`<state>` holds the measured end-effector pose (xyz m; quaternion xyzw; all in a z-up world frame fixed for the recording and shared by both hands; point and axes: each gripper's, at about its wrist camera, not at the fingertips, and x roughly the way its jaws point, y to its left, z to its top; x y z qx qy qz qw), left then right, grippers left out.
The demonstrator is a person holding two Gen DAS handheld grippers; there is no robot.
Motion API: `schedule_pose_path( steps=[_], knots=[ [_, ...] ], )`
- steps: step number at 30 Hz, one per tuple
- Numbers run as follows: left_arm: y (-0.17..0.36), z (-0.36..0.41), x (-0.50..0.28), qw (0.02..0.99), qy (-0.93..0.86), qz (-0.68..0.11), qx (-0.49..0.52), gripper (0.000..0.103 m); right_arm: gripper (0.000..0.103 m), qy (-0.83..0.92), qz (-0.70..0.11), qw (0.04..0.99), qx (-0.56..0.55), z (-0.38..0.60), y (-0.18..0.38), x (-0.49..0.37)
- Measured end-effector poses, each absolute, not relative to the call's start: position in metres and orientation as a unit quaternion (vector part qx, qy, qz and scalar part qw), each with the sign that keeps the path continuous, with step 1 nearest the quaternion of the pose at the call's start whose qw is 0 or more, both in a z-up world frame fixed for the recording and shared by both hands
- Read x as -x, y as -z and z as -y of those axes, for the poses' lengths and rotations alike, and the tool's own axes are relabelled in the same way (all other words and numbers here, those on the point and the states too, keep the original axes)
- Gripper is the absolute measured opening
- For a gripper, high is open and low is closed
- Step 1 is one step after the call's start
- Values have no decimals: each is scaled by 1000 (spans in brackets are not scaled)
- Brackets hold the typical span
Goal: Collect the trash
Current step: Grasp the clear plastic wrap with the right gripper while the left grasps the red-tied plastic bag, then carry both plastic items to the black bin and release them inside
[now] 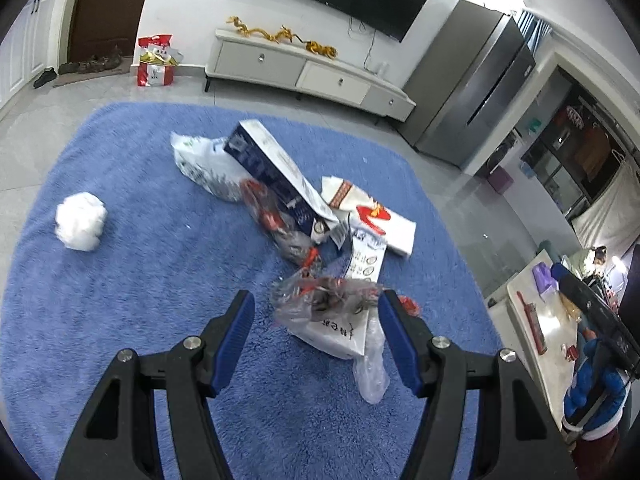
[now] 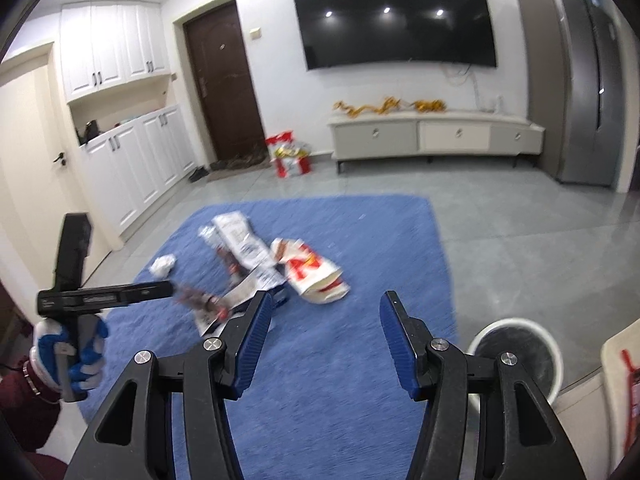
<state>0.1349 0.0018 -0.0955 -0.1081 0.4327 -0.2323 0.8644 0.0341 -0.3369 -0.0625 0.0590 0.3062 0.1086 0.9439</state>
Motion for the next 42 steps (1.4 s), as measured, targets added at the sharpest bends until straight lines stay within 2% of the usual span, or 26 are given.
schedule_pose_path(
  steps=[7,10,13,15,18,29,33,36,42],
  knots=[
    [120,6,-153,850,241,-449,135,60,56,-161,-361,917,-49,298,95,-45],
    [126,3,-159,842,248,-454,153,48,56,-187,-377,906,-50,281,106,-50],
    [130,-1,-161,836,257,-455,168,30,56,-210,-394,893,-52,263,116,-58],
    [130,-3,-161,832,266,-455,175,15,56,-221,-403,886,-53,254,122,-63],
    [126,-7,-157,836,270,-445,172,11,56,-235,-421,874,-53,240,133,-74],
    [126,-43,-150,842,261,-424,208,8,53,-252,-475,843,-12,202,164,-103],
    [123,-52,-145,843,261,-418,216,7,25,-245,-493,835,10,188,176,-109],
    [119,-57,-138,845,260,-414,216,7,12,-245,-490,837,13,188,176,-107],
    [106,-55,-127,854,258,-404,202,7,8,-243,-469,849,15,206,163,-89]
  ],
)
